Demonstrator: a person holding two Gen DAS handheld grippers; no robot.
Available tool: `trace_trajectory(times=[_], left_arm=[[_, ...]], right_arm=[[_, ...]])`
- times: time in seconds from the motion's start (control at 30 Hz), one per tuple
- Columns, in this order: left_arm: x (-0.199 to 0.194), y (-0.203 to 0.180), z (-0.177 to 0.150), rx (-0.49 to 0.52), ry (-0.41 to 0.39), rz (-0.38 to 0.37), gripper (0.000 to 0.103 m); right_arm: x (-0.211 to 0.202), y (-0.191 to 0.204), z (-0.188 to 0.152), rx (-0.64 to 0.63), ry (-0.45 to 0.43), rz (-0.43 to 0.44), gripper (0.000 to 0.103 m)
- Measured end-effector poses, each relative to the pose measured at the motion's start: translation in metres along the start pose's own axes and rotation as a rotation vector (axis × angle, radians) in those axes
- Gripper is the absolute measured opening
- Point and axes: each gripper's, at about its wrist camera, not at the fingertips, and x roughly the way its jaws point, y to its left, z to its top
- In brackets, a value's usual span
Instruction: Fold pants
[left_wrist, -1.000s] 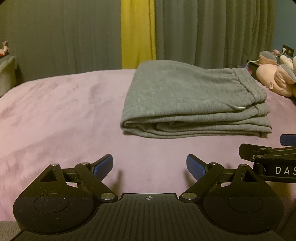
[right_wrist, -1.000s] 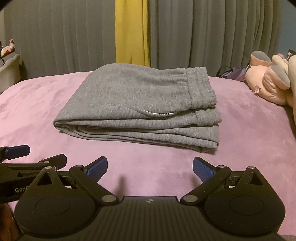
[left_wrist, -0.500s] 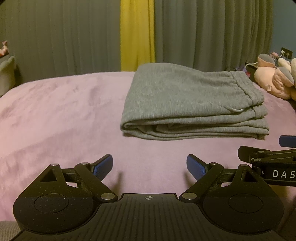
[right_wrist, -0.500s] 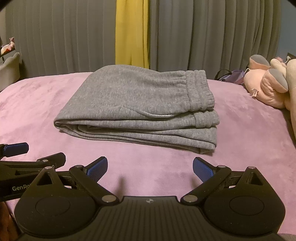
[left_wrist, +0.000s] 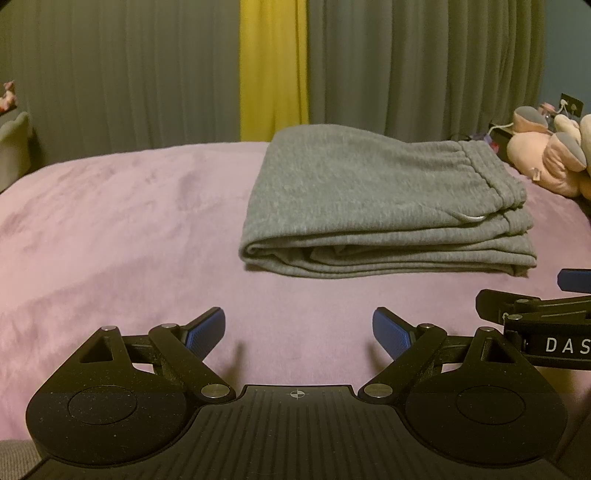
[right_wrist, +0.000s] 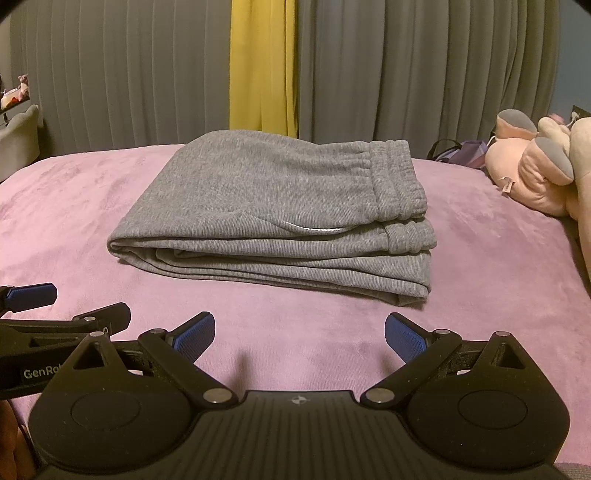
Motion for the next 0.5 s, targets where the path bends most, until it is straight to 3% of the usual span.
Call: trace_trajectory(times=[0.5], left_arm=[[0.0003,-0.0008,-0.0006,0.002,0.001,0.001,0.093]], right_arm=[[-0.0002,-0.0014,-0.0005,0.002,0.000,0.001,0.099]])
